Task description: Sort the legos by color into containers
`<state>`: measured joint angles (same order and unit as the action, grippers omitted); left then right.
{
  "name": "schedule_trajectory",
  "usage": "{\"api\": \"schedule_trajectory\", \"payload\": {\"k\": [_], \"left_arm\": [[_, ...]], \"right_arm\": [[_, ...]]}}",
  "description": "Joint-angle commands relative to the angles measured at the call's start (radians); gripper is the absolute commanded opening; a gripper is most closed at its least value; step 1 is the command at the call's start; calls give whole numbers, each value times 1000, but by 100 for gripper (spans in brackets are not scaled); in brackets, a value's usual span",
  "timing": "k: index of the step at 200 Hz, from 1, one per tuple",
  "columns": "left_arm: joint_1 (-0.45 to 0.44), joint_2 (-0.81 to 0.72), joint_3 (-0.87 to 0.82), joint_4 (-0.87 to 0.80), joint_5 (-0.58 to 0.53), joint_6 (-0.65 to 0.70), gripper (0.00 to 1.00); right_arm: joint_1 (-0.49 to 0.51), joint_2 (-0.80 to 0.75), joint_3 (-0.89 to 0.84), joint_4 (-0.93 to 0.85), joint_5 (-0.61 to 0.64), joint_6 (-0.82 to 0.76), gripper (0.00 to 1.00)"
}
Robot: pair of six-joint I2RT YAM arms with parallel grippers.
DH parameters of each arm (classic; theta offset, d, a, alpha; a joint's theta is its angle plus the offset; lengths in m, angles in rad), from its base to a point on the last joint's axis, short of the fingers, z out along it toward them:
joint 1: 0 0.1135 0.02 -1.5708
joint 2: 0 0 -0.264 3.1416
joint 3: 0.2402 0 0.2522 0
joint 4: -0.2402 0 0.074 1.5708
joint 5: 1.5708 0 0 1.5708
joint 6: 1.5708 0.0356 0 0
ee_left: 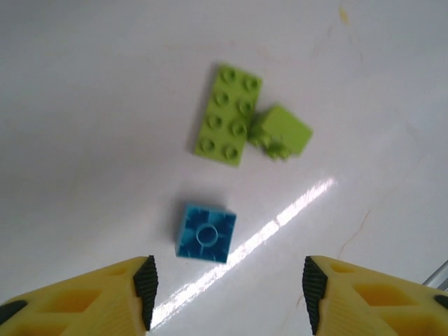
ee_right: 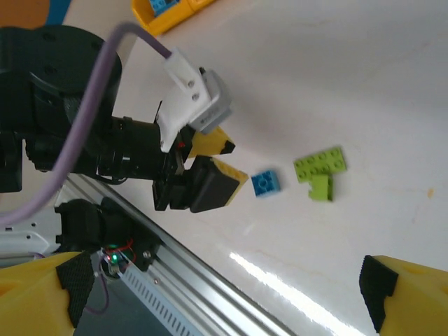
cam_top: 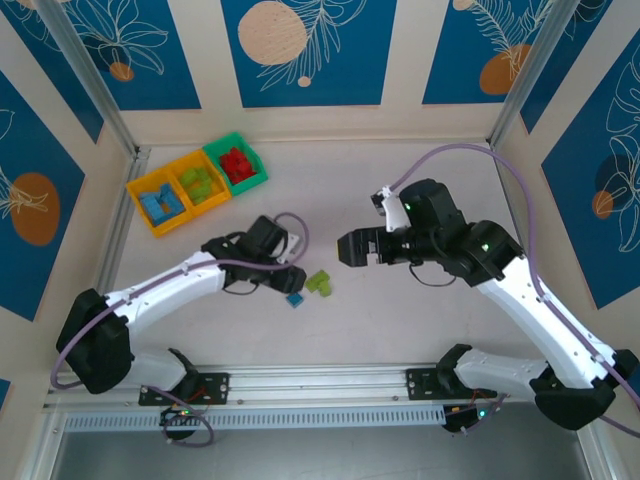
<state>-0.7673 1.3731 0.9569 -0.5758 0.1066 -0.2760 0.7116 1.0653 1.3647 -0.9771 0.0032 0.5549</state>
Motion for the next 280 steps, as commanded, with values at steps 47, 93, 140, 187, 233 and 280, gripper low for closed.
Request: {"api": "schedule_trajectory", "payload": {"k": [47, 93, 140, 187, 233, 280], "left_arm": [[-76, 208, -14, 2, -47, 190, 80], [-86, 315, 0, 68, -113, 151, 60], [-86, 307, -3, 78, -146, 130, 34], [-32, 176, -28, 114, -108, 122, 23], [297, 78, 94, 48, -68, 101, 23], [727, 225, 337, -27, -12, 13, 25]], "right_arm": [[31, -8, -16, -97, 50, 34, 100], [33, 4, -27, -77, 41, 37, 100], [35, 9, -26, -67, 40, 25, 100], [38, 10, -74, 34, -103, -27, 100], [28, 68, -37, 171, -25, -75, 100], [7, 173, 21, 244, -32, -109, 100]]}}
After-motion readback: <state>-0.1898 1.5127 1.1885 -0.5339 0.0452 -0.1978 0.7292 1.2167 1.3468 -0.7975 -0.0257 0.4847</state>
